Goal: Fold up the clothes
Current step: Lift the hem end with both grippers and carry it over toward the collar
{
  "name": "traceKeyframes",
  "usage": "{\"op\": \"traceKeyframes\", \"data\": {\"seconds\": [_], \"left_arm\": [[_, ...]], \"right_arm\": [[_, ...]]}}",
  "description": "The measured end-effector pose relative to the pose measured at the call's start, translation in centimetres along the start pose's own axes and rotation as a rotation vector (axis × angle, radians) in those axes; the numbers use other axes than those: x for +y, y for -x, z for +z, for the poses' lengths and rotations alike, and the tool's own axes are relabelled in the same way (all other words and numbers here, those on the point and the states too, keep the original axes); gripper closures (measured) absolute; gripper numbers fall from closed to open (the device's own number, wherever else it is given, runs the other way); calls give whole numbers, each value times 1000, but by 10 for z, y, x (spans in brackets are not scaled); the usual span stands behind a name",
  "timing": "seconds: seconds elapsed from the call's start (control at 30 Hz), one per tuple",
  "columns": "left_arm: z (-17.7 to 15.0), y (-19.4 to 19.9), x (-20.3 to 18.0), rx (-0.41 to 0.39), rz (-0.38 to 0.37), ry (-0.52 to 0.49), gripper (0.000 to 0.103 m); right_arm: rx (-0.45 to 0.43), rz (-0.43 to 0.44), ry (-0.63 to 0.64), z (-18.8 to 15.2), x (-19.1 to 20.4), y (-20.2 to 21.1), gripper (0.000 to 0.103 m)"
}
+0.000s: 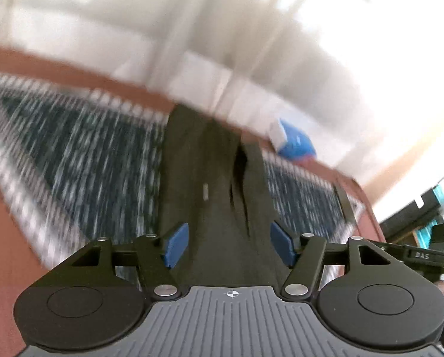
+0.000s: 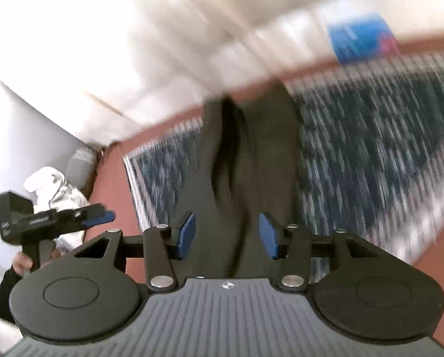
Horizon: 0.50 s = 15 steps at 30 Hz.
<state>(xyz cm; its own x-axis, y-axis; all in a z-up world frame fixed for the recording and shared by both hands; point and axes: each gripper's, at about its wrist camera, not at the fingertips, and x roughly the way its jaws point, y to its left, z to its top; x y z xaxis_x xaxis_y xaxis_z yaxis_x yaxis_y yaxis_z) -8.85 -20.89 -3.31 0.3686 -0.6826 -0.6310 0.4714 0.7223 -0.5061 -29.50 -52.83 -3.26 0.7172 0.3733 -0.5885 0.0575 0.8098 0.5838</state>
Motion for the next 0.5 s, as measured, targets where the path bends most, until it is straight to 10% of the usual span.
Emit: {"op": "traceKeyframes", "data": {"seconds": [0.3,0.5], "left_arm": [[94,-148,54,70,53,-66,29],[106,-197,78,146,44,-96,29]], "right_arm": [[21,-117,67,119,-41,-114,50],[112,-121,49,134,-79,-176,50]]}}
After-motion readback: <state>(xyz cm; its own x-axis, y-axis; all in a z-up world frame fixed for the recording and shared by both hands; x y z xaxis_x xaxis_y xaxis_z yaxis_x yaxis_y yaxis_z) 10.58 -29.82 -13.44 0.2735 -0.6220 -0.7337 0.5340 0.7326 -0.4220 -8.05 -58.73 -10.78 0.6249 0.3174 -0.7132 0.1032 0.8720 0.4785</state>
